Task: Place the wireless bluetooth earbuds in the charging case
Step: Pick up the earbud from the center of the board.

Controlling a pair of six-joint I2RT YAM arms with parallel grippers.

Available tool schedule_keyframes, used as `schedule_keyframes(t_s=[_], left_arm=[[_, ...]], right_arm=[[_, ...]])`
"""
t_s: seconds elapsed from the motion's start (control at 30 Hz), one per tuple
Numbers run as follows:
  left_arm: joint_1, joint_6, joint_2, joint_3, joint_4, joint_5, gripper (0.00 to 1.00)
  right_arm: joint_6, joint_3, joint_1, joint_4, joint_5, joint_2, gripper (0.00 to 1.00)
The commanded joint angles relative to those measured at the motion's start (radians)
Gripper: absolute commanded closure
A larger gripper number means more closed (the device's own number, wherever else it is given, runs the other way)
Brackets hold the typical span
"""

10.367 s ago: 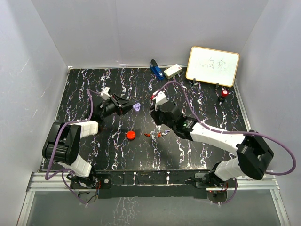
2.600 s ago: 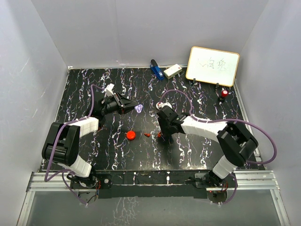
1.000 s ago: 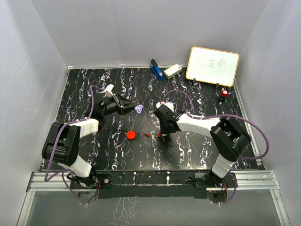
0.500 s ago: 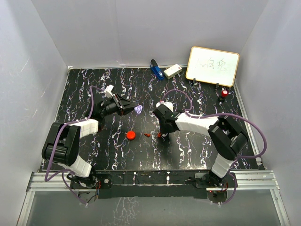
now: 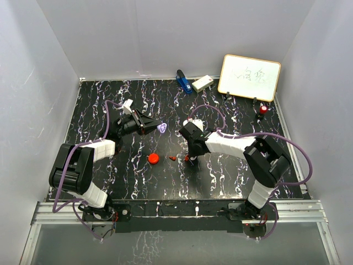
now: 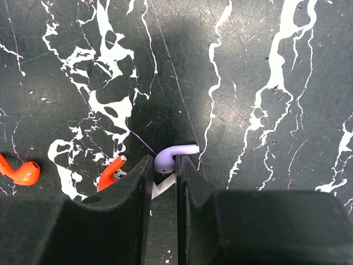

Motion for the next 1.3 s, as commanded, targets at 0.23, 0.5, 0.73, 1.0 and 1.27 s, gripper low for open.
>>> schedule_keyframes(t_s=[0.23,0.5,0.73,1.0,1.27], left_arm=[[0.007,0.006,-0.028,-0.003,0.023,0.019,1.00],[0.007,0.021,-0.036,0.023,0.013,0.022,1.00],[0.007,-0.040,0.018,0.035,0.159,0.043,1.00],[0.007,-0.039,0.049,0.081,0.155,0.050,1.00],[0.005,-0.029,0.079,0.103,0.150,0.047,1.00]], right_arm=[[-0.019,0.060,-0.015,0.018,-0.001,-0.072,0.94],[-0.021,0.073,-0.205,0.149,-0.322,-0.207,0.98],[0.080,0.070,-0.412,0.320,-0.700,-0.223,0.99],[0.239,0.102,-0.533,0.494,-1.006,-0.127,1.00],[0.403,0.100,-0.557,0.643,-1.170,-0.063,1.00]])
